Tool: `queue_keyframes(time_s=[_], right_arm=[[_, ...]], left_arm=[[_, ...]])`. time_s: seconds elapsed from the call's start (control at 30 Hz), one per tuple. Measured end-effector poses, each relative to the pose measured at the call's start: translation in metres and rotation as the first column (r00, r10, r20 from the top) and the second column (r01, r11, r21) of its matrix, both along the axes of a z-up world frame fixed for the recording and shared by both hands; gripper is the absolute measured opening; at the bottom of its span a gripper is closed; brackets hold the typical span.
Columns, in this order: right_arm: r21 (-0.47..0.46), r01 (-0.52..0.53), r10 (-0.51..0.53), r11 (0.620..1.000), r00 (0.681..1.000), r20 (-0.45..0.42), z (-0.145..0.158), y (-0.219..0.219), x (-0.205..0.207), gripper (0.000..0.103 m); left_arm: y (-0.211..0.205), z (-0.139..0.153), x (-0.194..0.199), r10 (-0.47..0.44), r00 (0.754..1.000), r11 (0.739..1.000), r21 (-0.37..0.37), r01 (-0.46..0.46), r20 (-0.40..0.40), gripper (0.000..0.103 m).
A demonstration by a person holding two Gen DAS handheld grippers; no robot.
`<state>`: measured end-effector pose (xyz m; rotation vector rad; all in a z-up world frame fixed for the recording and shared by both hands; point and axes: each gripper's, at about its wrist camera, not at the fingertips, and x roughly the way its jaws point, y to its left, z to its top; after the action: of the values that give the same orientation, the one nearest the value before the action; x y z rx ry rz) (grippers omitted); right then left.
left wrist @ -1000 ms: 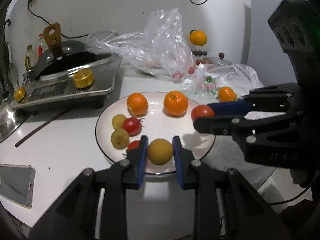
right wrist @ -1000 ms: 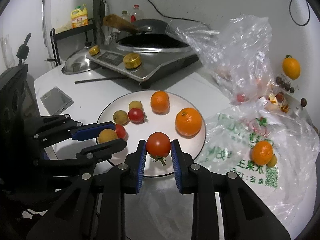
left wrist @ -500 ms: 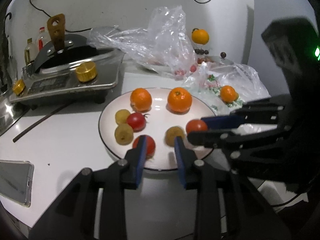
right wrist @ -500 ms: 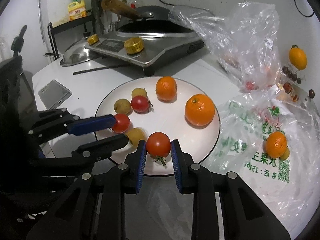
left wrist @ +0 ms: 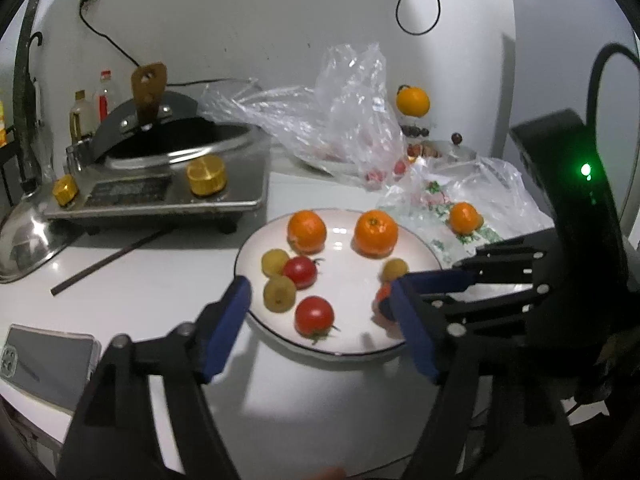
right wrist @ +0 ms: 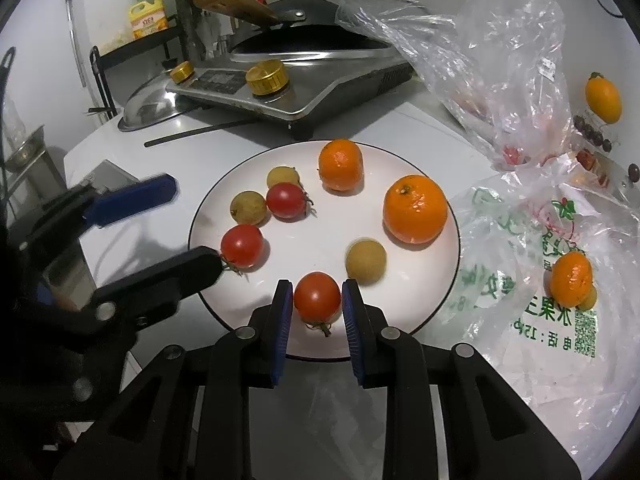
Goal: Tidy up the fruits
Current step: 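Move both open tools back to the fruit pile in the bag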
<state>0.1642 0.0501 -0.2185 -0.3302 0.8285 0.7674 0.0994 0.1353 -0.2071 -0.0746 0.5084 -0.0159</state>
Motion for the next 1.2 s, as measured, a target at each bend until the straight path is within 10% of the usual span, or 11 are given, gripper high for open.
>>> queue_keyframes(time_s=[0.3, 0.73, 1.2], right_arm=[[0.031, 0.038, -0.04, 0.999, 0.997, 0.067, 0.013, -0.023, -0.004, 0.037], [0.183, 0.119, -0.173, 0.976, 0.933, 0.315, 0.06, -0.093, -0.017, 0.08], [0.261, 0.193, -0.285, 0.946, 0.879, 0.383, 0.087, -0.166, -0.013, 0.084]], left_arm=[[-0.001, 0.014, -0.002, 0.061, 0.998, 0.998, -0.014, -0.06, 0.031, 0.075], [-0.041, 0.052, -0.004, 0.095, 0.987, 0.994, 0.035, -0.101, 0.132, 0.075], [-0.097, 0.077, 0.008, 0.112, 0.975, 0.99, 0.066, -0.126, 0.192, 0.075]])
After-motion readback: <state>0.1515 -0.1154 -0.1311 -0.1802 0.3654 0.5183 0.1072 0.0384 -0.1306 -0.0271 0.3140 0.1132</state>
